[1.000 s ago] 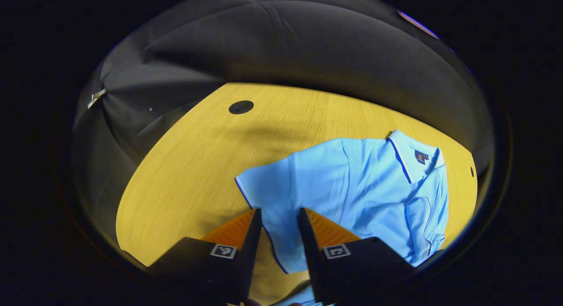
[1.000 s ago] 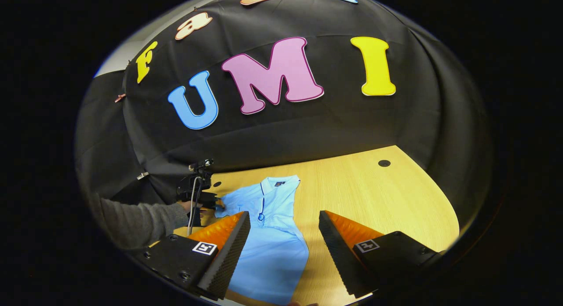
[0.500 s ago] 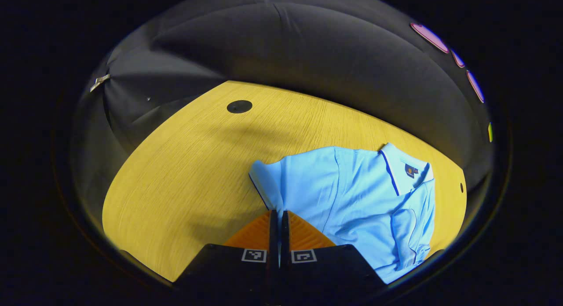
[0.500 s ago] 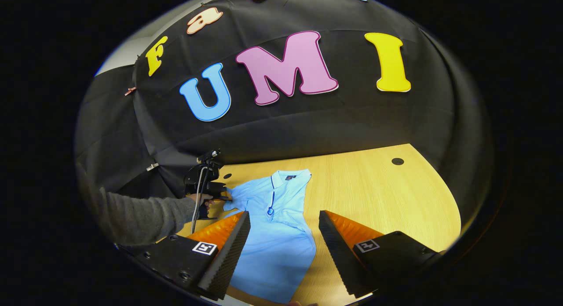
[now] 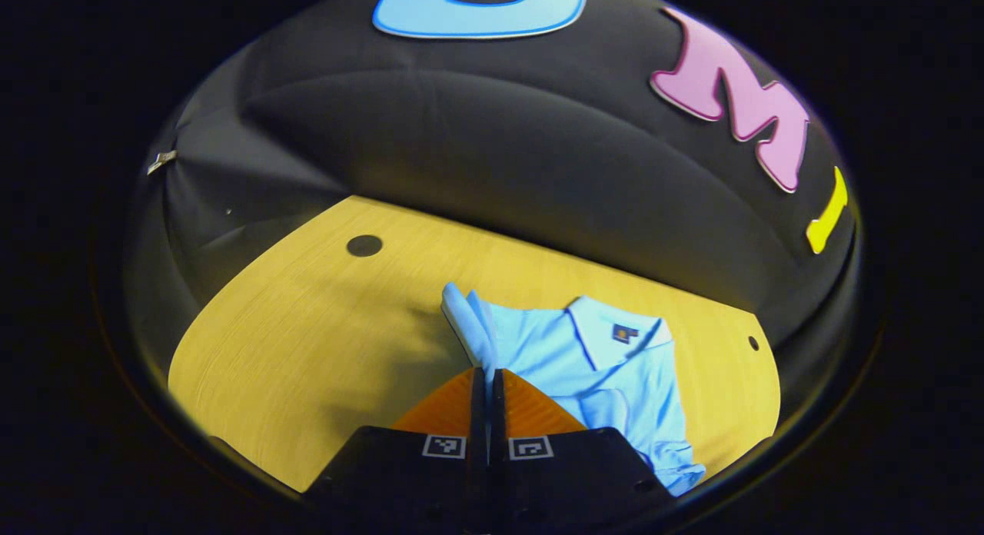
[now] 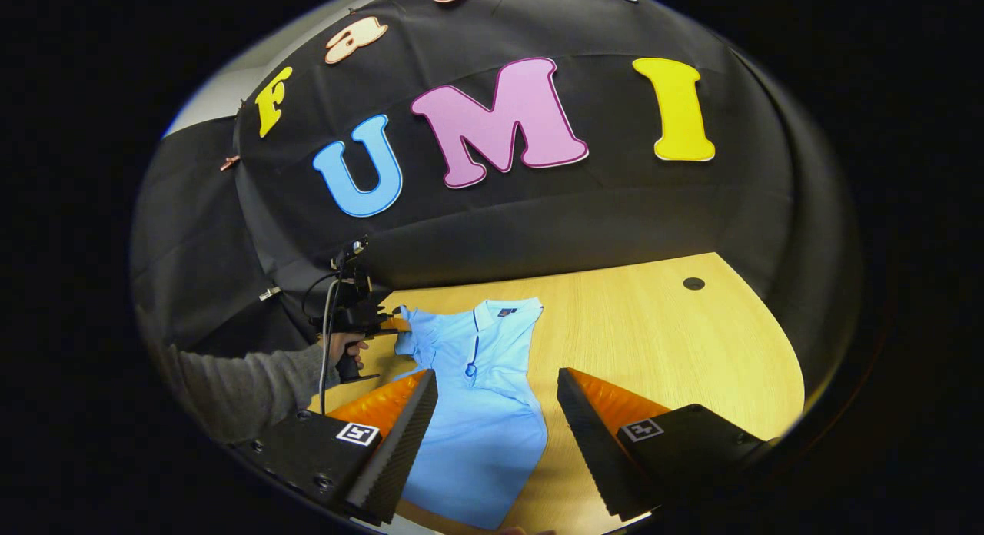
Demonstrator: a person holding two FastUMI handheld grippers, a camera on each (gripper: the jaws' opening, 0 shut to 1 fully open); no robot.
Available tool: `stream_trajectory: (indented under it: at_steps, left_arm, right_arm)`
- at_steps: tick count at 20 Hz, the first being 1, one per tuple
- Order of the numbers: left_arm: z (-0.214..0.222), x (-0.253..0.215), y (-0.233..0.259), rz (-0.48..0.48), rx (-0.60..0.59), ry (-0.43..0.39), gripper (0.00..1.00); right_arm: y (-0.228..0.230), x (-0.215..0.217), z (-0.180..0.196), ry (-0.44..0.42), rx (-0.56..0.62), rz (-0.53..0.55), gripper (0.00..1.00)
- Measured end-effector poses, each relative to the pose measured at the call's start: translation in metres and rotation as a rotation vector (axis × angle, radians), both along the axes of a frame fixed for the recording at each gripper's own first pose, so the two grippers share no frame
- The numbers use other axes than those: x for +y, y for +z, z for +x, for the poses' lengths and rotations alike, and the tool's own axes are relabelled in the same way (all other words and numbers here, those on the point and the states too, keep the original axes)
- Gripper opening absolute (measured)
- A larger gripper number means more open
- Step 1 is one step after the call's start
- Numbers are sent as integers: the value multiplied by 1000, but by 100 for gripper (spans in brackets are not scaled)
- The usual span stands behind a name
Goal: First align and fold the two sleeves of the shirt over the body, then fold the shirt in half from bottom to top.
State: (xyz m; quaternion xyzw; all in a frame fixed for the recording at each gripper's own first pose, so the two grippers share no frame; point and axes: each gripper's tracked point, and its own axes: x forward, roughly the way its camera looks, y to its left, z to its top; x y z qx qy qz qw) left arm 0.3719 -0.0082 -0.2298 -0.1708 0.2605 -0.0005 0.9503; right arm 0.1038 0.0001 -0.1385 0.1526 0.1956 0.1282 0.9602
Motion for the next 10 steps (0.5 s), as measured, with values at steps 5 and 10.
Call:
stream_trajectory:
  at_steps: [5,10]
  left_arm:
    - [-12,-75,23,42,-72,-163,6]
    - [-28,-151,7,130,-66,-339,6]
  right_arm:
    - [-2,-8,-8,-19,8,1,98]
    - [-7,-21,-13,-52,24,12,98]
